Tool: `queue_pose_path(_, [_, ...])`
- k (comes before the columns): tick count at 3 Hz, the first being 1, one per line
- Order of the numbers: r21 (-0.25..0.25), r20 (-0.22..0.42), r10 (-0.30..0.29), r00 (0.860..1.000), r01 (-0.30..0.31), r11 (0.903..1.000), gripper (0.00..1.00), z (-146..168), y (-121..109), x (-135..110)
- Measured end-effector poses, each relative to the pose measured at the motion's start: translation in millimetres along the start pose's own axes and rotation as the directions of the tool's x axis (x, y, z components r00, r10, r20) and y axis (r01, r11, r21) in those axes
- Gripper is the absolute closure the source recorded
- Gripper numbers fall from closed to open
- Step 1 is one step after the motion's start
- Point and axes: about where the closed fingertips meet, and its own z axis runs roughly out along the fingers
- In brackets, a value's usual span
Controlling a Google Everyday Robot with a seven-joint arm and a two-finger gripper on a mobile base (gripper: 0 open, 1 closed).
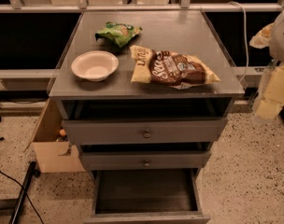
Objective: Place brown chip bag into bottom drawer
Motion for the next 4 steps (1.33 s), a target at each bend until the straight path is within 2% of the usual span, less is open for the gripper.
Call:
queue_pose_path(1, [0.0, 0.0, 0.0, 1.0, 0.0, 1.0, 0.0, 0.0, 0.0, -0.1])
queue_pose_path(2, [0.022, 0.018, -0.007, 1.0, 0.006, 0.9997, 0.0, 2.3, -3.9, -5.1])
queue_pose_path(4, [0.072, 0.083, -0.015, 0.996, 0.01, 0.9974, 0.0, 30.8, -21.3, -27.6])
